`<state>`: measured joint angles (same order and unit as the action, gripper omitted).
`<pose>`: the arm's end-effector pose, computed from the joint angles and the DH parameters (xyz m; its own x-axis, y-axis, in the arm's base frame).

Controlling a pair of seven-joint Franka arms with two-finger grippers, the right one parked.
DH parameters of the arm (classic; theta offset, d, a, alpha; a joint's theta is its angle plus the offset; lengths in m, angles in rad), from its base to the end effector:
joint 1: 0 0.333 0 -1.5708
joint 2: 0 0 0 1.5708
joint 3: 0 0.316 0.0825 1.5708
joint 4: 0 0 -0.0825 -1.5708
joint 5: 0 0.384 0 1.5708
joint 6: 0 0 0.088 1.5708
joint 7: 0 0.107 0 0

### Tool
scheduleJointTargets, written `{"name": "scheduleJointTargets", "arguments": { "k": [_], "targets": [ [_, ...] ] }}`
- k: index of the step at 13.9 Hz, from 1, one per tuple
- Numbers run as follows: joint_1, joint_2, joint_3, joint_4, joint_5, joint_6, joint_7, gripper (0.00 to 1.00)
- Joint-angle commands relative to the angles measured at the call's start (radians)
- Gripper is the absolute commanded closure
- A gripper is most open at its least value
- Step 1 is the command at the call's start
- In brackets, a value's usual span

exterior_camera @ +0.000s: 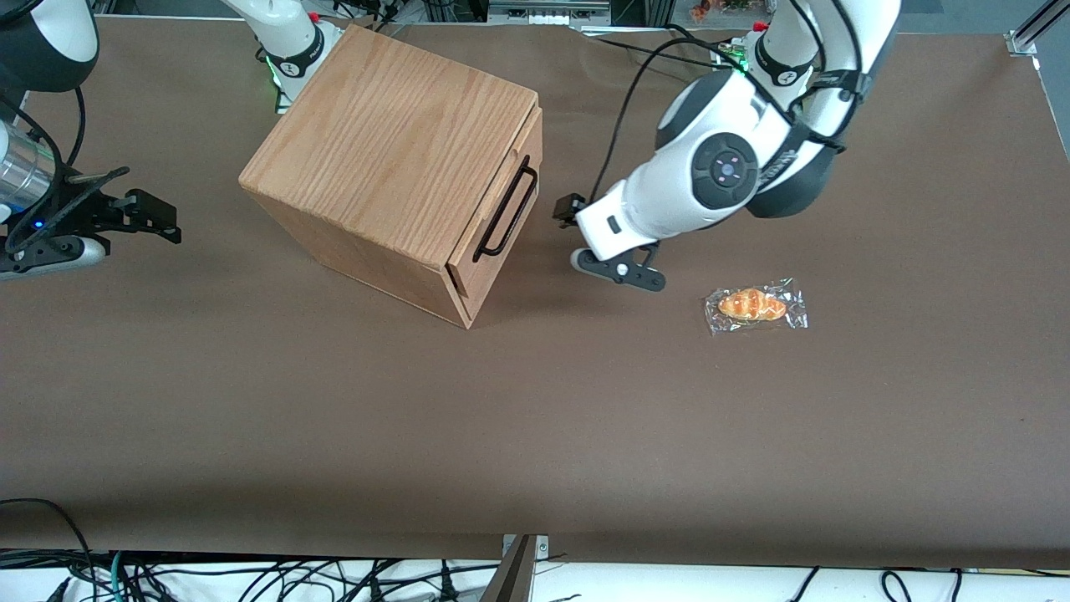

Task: Open top drawer with left arm

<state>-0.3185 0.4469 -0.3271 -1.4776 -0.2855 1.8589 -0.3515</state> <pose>0.5504 -0.3989 0.4334 0.9574 -0.2096 -0.1987 -0.1304 -0.9277 0.3498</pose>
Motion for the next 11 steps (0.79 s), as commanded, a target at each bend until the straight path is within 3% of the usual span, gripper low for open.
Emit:
{"name": "scheduleJointTargets", "arguments": {
  "k": [1,11],
  "targets": [
    [-0.048,0.053,0.008,0.039,-0.07,0.07,-0.047,0.0],
    [-0.113,0.138,0.01,0.043,-0.096,0.167,-0.044,0.0]
  ]
}}
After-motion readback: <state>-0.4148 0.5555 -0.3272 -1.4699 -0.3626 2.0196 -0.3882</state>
